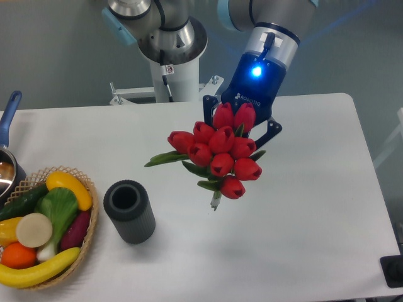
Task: Place the flowers on the table
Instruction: 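Carry the red tulip bunch in the gripper across the table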
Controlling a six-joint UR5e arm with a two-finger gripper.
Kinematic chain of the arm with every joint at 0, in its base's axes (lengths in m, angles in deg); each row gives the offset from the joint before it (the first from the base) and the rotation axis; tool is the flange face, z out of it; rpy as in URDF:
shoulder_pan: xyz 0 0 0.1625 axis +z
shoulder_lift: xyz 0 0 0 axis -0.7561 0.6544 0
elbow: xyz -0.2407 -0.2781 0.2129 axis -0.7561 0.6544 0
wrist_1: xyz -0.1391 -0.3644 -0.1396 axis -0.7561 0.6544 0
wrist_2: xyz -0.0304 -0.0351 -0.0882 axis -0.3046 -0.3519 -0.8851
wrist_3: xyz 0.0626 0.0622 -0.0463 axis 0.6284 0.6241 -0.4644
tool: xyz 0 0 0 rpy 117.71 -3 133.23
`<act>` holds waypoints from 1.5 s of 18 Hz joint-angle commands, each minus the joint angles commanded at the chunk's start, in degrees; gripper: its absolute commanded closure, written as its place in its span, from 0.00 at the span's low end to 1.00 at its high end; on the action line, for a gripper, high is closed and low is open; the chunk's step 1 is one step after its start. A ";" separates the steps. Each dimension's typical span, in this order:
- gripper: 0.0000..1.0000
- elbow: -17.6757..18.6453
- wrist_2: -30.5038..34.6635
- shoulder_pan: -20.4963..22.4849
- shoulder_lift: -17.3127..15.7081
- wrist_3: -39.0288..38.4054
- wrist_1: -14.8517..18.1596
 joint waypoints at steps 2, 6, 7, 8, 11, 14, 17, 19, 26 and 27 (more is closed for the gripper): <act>0.66 0.26 0.26 -0.18 -0.18 0.09 0.00; 0.66 0.09 0.44 0.09 -0.35 -0.44 0.18; 0.66 0.09 0.53 0.09 -0.53 -0.44 0.26; 0.66 0.09 0.70 0.09 -0.70 -0.44 0.26; 0.66 0.26 3.85 -0.18 -1.49 -0.44 0.35; 0.66 1.14 11.14 -0.61 -2.55 -0.18 0.26; 0.66 1.32 17.21 -2.19 -2.81 0.18 0.26; 0.66 1.32 21.86 -3.51 -2.55 0.44 0.26; 0.66 3.59 36.62 -7.38 -2.81 3.06 1.58; 0.66 3.95 39.09 -8.17 -2.55 5.08 1.76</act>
